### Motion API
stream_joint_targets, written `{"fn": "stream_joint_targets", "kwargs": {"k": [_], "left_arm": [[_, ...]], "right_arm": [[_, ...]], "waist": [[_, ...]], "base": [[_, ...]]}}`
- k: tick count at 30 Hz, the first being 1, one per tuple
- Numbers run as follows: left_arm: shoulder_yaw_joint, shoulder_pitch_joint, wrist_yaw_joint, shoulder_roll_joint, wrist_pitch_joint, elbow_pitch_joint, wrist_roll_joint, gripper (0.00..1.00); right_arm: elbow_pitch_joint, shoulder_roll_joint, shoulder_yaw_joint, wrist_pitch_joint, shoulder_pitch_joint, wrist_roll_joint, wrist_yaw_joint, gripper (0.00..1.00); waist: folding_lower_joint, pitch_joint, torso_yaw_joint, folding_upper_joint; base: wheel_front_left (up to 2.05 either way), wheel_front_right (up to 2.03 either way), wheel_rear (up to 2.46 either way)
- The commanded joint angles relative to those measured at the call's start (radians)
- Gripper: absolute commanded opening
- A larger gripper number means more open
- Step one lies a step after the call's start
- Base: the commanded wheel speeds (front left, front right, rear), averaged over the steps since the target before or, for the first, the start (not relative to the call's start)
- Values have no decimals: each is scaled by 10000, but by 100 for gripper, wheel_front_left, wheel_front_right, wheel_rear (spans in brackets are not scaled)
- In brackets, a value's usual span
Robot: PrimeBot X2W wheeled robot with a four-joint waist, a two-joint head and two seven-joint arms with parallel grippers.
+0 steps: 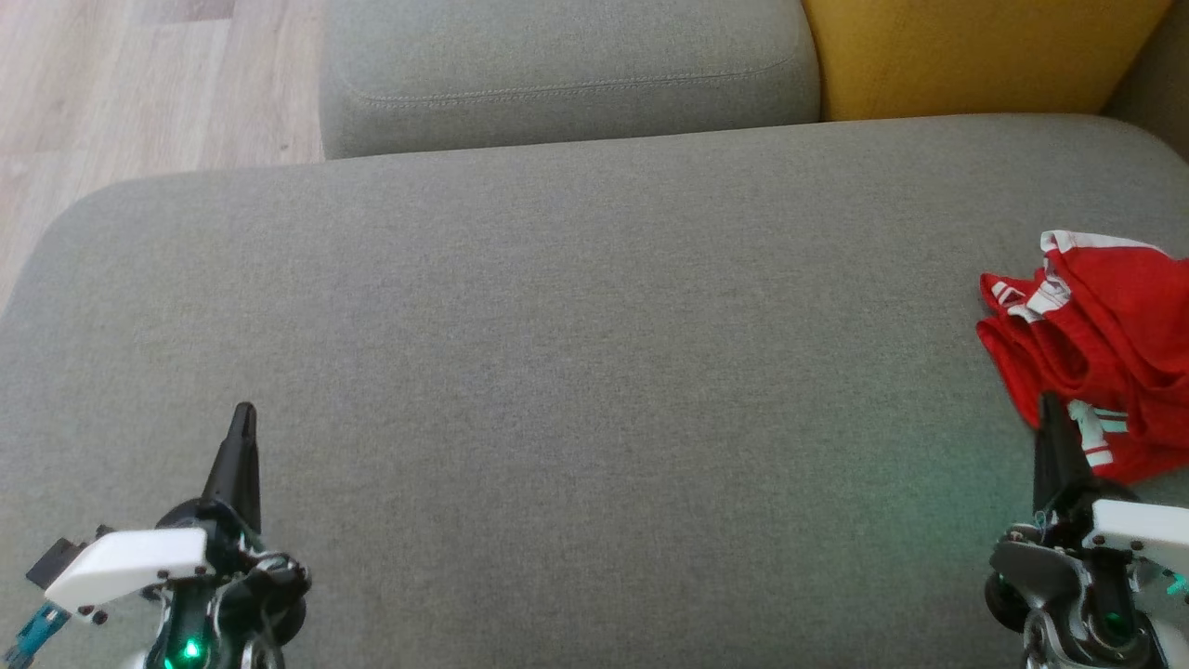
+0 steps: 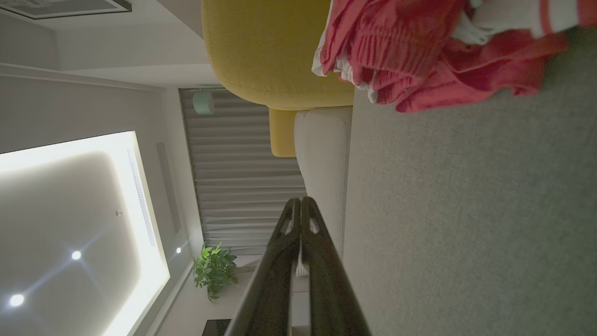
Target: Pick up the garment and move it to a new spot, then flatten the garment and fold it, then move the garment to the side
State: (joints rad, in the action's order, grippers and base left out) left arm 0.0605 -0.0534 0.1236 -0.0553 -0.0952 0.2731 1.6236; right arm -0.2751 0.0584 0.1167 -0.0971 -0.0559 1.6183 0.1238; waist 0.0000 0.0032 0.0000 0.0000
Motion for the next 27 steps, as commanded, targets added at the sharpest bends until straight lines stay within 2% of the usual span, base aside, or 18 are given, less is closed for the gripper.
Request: {"fn": "stream_joint_targets", "kwargs": {"k": [1, 27], "left_arm": [[377, -533, 71, -65, -55, -285, -21, 0], [427, -537, 71, -30, -95, -283, -63, 0]], "right_arm": [[310, 22, -167, -50, -507, 18, 69, 0], [308, -10, -121, -86, -511, -20, 69, 0]], "waist": [[0, 0, 0, 0], [0, 0, 0, 0]], "base": [[0, 0, 0], [0, 0, 0]]}}
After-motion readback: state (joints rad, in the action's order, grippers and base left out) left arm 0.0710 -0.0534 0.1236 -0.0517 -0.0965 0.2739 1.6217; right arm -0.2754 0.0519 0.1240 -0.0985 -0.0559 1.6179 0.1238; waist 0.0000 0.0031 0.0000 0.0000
